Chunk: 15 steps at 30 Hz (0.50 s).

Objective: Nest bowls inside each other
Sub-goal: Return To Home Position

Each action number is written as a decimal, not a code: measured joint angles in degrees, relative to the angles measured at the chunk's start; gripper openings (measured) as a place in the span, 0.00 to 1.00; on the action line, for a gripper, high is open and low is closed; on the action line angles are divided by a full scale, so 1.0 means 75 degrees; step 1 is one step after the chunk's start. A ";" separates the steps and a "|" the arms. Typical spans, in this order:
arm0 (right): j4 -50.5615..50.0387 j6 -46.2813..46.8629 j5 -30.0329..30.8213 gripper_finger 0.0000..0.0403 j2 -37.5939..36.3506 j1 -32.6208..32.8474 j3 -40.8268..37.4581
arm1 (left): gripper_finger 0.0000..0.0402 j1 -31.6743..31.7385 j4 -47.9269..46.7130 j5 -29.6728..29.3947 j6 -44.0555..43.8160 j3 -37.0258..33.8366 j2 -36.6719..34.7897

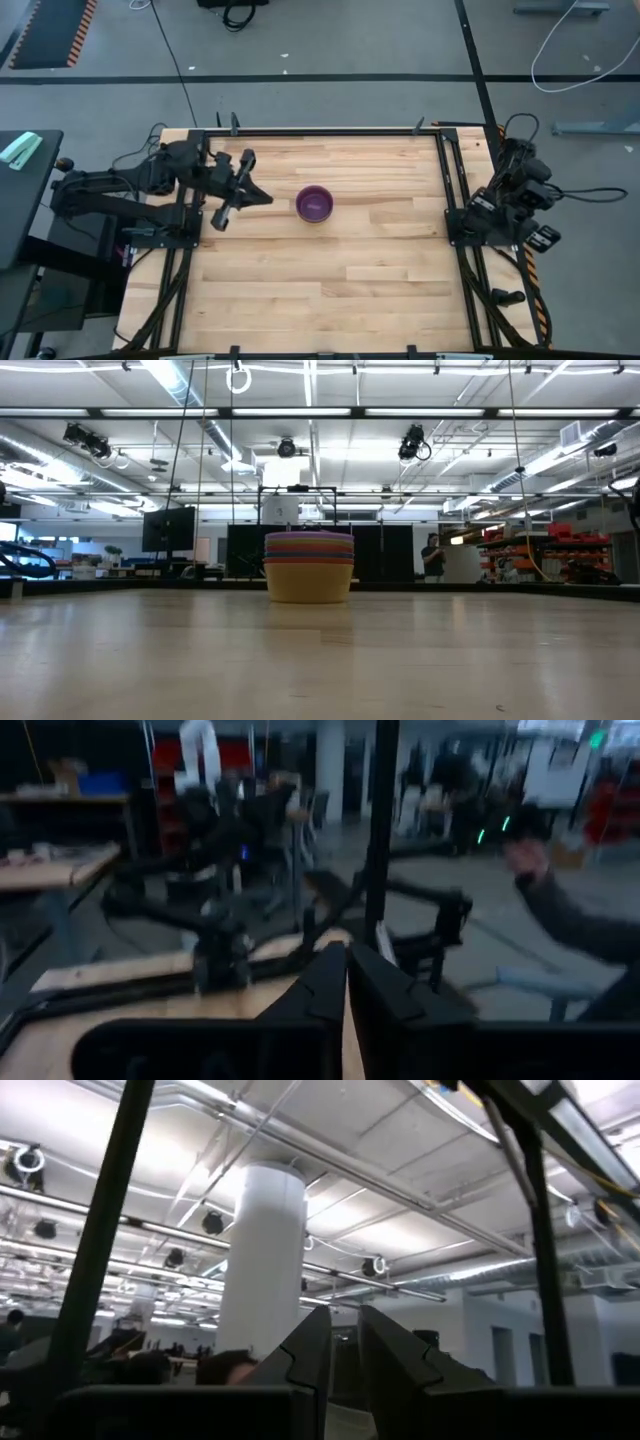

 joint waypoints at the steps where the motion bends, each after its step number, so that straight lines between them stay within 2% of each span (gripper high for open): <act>1: -0.0027 0.0018 0.0095 0.15 -0.0146 0.0000 -0.0076 | 0.07 0.0143 0.0368 0.0192 -0.0147 -0.0219 -0.0136; 4: -0.0149 0.0098 0.0348 0.15 -0.0581 0.0000 -0.0298 | 0.08 0.0569 0.1043 0.0655 -0.0487 -0.0902 -0.0695; 8: -0.0542 0.0303 0.0406 0.15 -0.1089 -0.0004 -0.0547 | 0.09 0.1038 0.1252 0.0845 -0.0912 -0.1730 -0.1482; 15: -0.0596 0.0469 0.0949 0.15 -0.1115 -0.0006 -0.0794 | 0.08 0.1261 0.1559 0.1147 -0.1089 -0.2822 -0.2889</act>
